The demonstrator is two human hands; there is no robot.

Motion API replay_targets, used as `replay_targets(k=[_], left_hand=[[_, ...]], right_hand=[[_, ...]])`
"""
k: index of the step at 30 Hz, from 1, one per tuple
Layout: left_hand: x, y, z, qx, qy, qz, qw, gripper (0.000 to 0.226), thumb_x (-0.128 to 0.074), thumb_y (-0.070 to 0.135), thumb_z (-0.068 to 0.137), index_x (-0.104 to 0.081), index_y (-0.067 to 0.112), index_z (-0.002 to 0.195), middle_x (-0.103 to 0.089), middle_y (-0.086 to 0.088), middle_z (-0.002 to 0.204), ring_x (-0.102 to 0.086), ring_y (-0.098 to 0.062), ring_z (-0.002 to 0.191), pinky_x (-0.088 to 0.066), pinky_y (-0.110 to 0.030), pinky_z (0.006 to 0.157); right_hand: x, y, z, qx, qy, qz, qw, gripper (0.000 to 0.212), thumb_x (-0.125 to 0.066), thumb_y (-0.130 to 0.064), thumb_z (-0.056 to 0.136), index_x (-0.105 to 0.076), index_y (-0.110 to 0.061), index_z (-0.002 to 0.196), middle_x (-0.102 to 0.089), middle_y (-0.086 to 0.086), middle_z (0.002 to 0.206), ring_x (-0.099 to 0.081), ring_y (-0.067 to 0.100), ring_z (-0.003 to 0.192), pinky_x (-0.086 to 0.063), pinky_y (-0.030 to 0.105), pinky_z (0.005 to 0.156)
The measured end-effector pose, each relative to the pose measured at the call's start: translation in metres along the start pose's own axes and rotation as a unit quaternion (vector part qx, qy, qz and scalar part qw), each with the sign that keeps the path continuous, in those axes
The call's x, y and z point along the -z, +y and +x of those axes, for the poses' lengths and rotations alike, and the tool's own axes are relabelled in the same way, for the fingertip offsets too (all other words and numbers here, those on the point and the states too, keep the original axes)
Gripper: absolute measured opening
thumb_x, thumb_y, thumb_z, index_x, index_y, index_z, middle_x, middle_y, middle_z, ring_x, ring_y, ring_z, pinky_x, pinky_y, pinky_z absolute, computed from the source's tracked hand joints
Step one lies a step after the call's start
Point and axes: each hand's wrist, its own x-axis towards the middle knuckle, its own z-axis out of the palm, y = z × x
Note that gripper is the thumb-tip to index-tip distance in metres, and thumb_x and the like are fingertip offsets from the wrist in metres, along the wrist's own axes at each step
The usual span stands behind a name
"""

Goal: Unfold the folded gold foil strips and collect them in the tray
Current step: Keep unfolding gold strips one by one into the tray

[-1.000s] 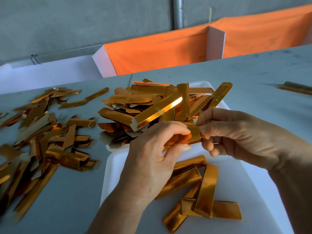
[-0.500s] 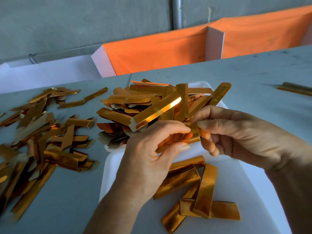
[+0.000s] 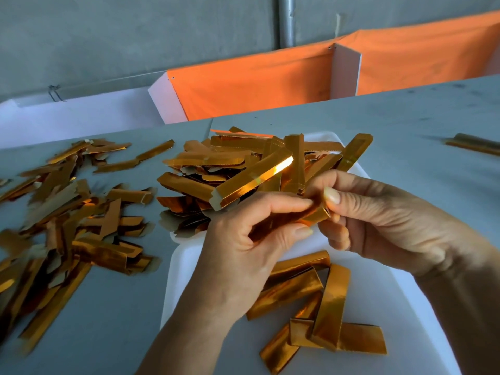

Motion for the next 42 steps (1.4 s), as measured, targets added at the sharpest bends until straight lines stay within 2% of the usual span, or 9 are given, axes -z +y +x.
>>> replay_targets(k=[14,19,21,23,26,28,33,37,42], left_hand=[[0.000,-0.003,-0.002,0.053,-0.006,-0.070,0.996,0.030,-0.069,0.020,0.080,-0.063,0.031,0.107,-0.070,0.010,0.102,-0.064,-0.010,0.104,-0.051,-0.018,0.083],[-0.005,-0.001,-0.002,0.033,0.008,0.001,0.999,0.047,-0.072,0.026,0.079,-0.054,0.037,0.122,-0.065,0.014,0.113,-0.058,-0.006,0.112,-0.045,-0.014,0.088],[-0.005,-0.002,-0.002,0.025,0.012,0.052,0.998,0.051,-0.071,0.025,0.080,-0.051,0.039,0.125,-0.062,0.013,0.116,-0.055,-0.006,0.115,-0.043,-0.014,0.093],[-0.007,-0.001,-0.003,0.012,0.002,0.093,0.996,0.054,-0.069,0.019,0.083,-0.049,0.040,0.128,-0.058,0.011,0.124,-0.050,-0.006,0.121,-0.040,-0.016,0.099],[-0.010,0.002,-0.003,-0.004,-0.002,0.113,0.994,0.062,-0.058,0.003,0.088,-0.042,0.038,0.137,-0.041,0.015,0.144,-0.034,0.001,0.134,-0.029,-0.010,0.105],[-0.011,0.000,-0.002,0.003,0.019,0.074,0.997,0.062,-0.050,0.007,0.089,-0.037,0.040,0.139,-0.035,0.021,0.147,-0.028,0.005,0.136,-0.029,-0.013,0.107],[-0.012,-0.009,-0.001,0.095,0.057,-0.029,0.993,0.059,-0.058,0.036,0.089,-0.035,0.031,0.143,-0.059,0.022,0.125,-0.052,0.006,0.118,-0.046,-0.013,0.091],[-0.011,-0.013,-0.001,0.115,0.034,-0.001,0.993,0.042,-0.052,0.023,0.095,-0.048,0.034,0.135,-0.065,0.018,0.117,-0.058,0.001,0.111,-0.052,-0.026,0.091],[-0.012,-0.012,-0.002,0.116,0.031,0.056,0.991,0.035,-0.047,0.020,0.098,-0.056,0.034,0.129,-0.068,0.018,0.107,-0.062,0.002,0.102,-0.052,-0.017,0.083]], right_hand=[[-0.010,-0.001,0.002,0.003,0.042,-0.022,0.999,0.011,-0.067,-0.024,0.068,-0.067,-0.015,0.074,-0.056,0.001,0.055,-0.059,0.011,0.048,-0.051,0.020,0.051],[-0.005,-0.002,-0.001,-0.088,0.003,-0.018,0.996,0.054,-0.054,-0.048,0.078,-0.067,-0.002,0.102,-0.068,0.010,0.073,-0.068,0.018,0.063,-0.055,0.024,0.054],[-0.003,-0.003,-0.003,-0.125,-0.019,-0.022,0.992,0.051,-0.054,-0.048,0.078,-0.070,-0.007,0.105,-0.071,0.016,0.086,-0.072,0.024,0.074,-0.057,0.027,0.058],[-0.002,-0.005,-0.005,-0.124,-0.022,-0.027,0.992,0.048,-0.065,-0.045,0.076,-0.069,-0.008,0.107,-0.071,0.020,0.090,-0.072,0.026,0.080,-0.058,0.028,0.061],[0.000,-0.008,-0.005,-0.113,0.027,-0.041,0.992,0.083,-0.091,-0.036,0.050,-0.058,0.004,0.115,-0.070,0.021,0.091,-0.072,0.028,0.081,-0.058,0.027,0.062],[-0.002,-0.008,-0.003,-0.122,0.059,-0.085,0.987,0.079,-0.094,-0.031,0.046,-0.056,0.000,0.109,-0.071,0.017,0.092,-0.072,0.029,0.083,-0.059,0.028,0.065],[-0.021,0.002,0.007,-0.142,0.068,-0.239,0.958,0.059,-0.082,-0.024,0.053,-0.055,-0.013,0.104,-0.071,0.002,0.086,-0.072,0.015,0.080,-0.058,0.024,0.066],[-0.028,0.006,0.010,-0.130,0.052,-0.304,0.942,0.054,-0.077,-0.032,0.060,-0.058,-0.023,0.109,-0.072,-0.004,0.090,-0.072,0.013,0.082,-0.059,0.028,0.069],[-0.013,-0.003,0.001,-0.111,0.113,-0.279,0.947,0.049,-0.068,-0.036,0.069,-0.063,-0.010,0.110,-0.073,0.004,0.087,-0.072,0.016,0.077,-0.057,0.025,0.066]])
